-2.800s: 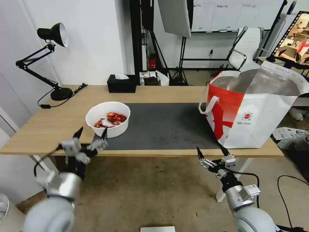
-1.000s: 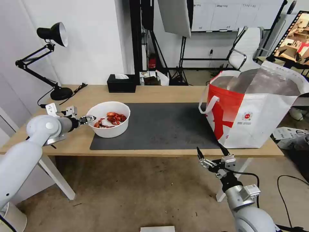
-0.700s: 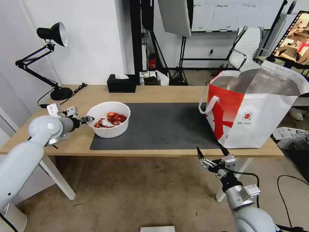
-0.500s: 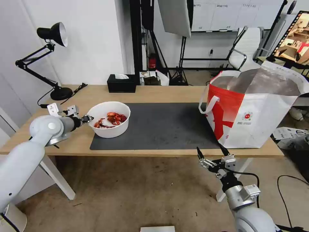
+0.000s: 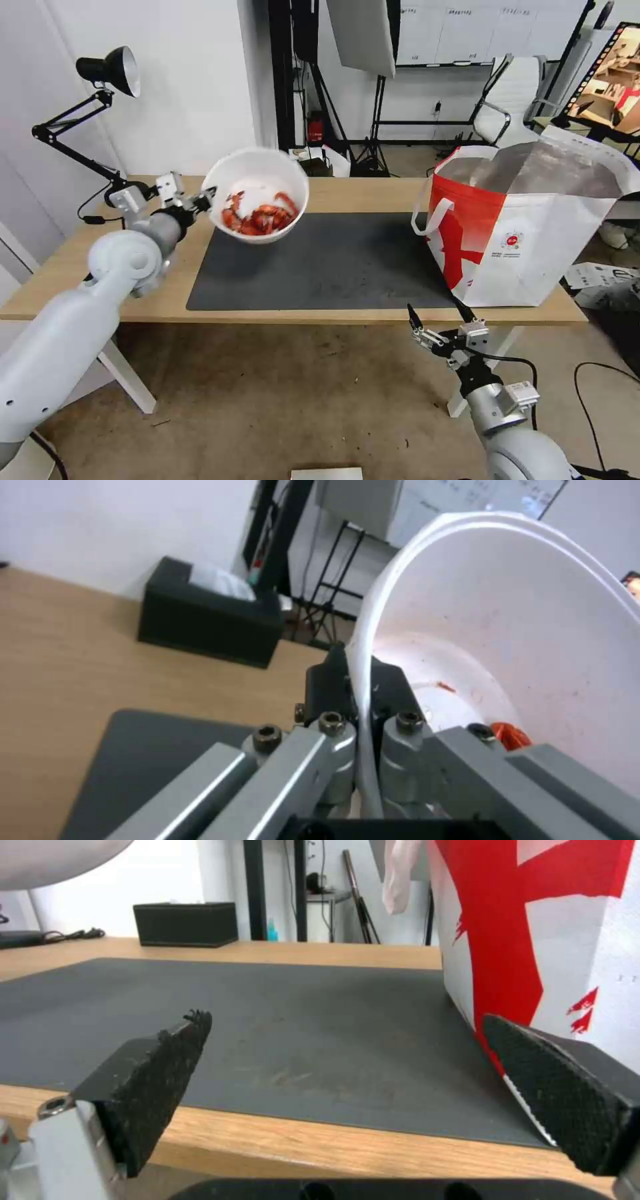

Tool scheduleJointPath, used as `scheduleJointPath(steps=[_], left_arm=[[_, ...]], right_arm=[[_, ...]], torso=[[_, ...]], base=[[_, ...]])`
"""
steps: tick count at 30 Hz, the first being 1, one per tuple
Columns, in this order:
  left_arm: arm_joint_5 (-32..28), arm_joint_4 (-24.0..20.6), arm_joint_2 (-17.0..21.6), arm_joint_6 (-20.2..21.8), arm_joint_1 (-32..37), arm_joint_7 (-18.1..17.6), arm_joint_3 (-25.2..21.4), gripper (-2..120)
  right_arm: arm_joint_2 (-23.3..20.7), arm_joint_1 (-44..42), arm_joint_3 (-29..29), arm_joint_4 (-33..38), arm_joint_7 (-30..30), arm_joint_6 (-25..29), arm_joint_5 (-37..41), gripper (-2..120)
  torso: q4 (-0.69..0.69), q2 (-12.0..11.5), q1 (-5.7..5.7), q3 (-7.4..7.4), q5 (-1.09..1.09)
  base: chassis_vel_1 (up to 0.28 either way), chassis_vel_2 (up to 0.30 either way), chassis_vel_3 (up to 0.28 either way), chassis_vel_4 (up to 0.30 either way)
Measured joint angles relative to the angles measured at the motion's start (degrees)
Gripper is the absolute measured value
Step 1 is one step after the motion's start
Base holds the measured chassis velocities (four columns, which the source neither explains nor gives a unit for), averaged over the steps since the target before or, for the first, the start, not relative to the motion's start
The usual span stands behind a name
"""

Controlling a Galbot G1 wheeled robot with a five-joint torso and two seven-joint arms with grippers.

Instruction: Pick up the trash from the table and place it into the takeout bag.

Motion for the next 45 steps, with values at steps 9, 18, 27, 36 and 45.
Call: scheduleJointPath(steps=[9,18,27,36,45], left_arm=[[1.0,0.3,-3.5,-1.0,-6.5,-0.1,5.1,0],[-1.0,5.6,-11.6,-1.1,-20.2,-2.0,16.3,0],[-0.9,17.5,-27.4,-1.2,-33.9,-3.3,23.0,0],[2.7,30.3,-40.9,-2.6,-38.9,-2.5,25.5,0],[14.6,38.0,-46.4,-12.8,-38.6,0.5,29.0,0]], right_arm=[[0.0,0.0,0.0,0.0,0.0,0.0,0.0,100],[0.0,0.0,0.0,0.0,0.0,0.0,0.0,100],[0.0,0.0,0.0,0.0,0.0,0.0,0.0,100],[0.0,0.0,0.0,0.0,0.0,0.0,0.0,100],[0.0,0.0,0.0,0.0,0.0,0.0,0.0,100]], torso=[[0.01,0.0,0.00,0.00,0.00],[0.00,0.0,0.00,0.00,0.02],[-0.01,0.0,0.01,0.00,0.02],[-0.01,0.0,0.00,0.00,0.02],[0.00,0.0,0.00,0.00,0.01]], base=[[0.000,0.000,0.000,0.000],[0.000,0.000,0.000,0.000],[0.000,0.000,0.000,0.000],[0.000,0.000,0.000,0.000],[0.000,0.000,0.000,0.000]])
